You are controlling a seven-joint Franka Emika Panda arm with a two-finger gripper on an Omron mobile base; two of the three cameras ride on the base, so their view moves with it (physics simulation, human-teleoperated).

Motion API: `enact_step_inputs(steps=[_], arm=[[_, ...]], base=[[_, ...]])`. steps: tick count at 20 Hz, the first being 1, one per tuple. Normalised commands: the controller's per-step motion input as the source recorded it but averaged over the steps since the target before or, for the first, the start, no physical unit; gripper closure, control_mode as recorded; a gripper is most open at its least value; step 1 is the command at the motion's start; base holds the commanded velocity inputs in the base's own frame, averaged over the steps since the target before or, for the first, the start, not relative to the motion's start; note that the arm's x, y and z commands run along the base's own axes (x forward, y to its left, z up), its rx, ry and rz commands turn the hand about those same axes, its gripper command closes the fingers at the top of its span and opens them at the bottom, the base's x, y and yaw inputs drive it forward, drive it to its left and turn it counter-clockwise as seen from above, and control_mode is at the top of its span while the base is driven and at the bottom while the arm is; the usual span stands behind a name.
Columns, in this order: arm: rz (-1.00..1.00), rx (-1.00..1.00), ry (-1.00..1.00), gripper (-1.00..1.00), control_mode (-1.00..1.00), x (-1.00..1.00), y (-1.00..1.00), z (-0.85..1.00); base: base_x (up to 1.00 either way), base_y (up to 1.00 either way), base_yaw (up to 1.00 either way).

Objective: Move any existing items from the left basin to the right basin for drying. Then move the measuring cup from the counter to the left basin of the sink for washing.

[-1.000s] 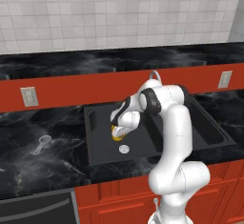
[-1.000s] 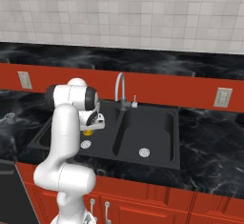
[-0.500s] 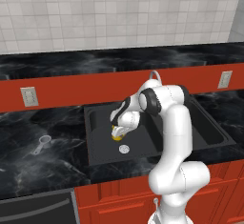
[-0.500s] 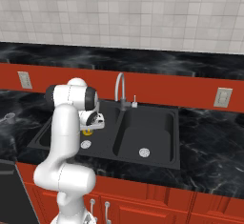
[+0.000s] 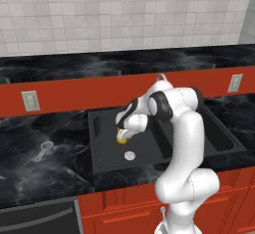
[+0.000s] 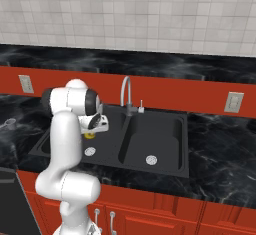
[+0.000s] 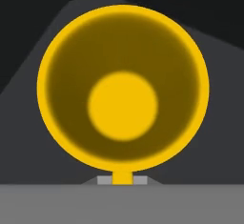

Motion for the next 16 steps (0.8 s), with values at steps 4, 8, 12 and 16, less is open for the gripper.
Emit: enact_step_inputs(steps=[4,8,12,16], arm=[[0.00,0.00,-0.03,1.00,-1.00,-0.16,0.00,0.47],[0.00,0.00,-0.01,1.00,-1.00,-0.16,0.00,0.50],[0.00,0.00,0.00,1.00,-1.00,-0.17,0.00,0.51],[0.00,0.00,0.00,1.00,-1.00,-0.16,0.00,0.47]], base=[[0.00,0.00,0.00],[0.00,0.00,0.00],[0.00,0.00,0.00],[0.00,0.00,0.00]])
